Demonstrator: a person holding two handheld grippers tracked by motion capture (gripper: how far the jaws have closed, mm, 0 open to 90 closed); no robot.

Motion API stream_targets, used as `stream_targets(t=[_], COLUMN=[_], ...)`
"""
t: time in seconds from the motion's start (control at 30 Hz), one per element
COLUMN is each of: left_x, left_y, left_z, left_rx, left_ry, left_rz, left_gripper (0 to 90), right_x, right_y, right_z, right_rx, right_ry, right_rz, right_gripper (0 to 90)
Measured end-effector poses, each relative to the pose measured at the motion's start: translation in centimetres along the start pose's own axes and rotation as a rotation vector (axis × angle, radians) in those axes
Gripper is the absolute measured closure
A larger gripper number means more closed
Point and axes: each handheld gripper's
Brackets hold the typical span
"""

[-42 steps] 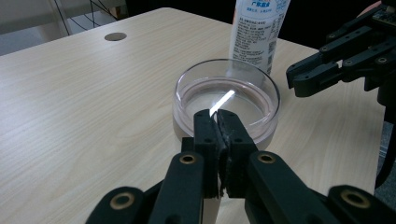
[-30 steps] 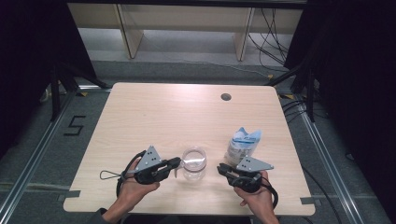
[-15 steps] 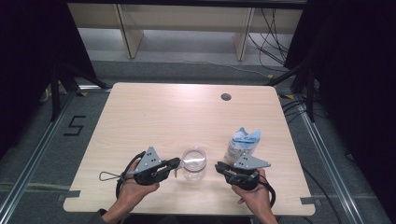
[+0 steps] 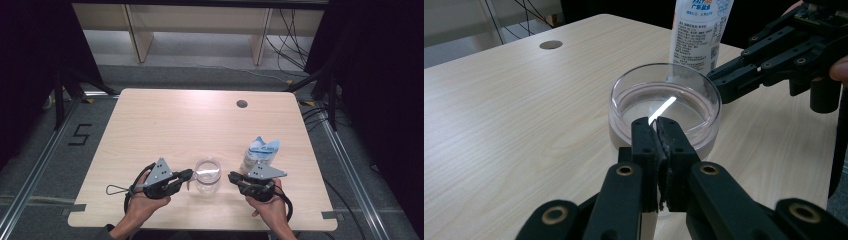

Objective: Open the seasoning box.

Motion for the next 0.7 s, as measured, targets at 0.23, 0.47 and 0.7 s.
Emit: stream_targets(t=[0.23, 0.47, 0.7], left_x=[0.02, 0.07, 0.27], left_y=[0.00, 0.01, -0.19], left_z=[-0.04, -0.05, -0.10], left_rx=[-0.002, -0.002, 0.002], left_ry=[-0.007, -0.005, -0.004], left_rz=[-0.001, -0.003, -0.007], left_gripper=[86.6, 87.3, 88.3], right_x=[-0.07, -0.18, -0.26], right_y=[-0.09, -0.28, -0.34], right_z=[0.22, 0.00, 0.19], right_rx=[0.002, 0.007, -0.007], right_ry=[-0.019, 0.024, -0.006], right_rz=[0.002, -0.016, -0.006], right_gripper=[81.9, 82.9, 83.2])
Point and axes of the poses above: each handheld gripper's, and its own axes: y roughly backward along the jaws, x roughly out of its underside, z roughly to its left
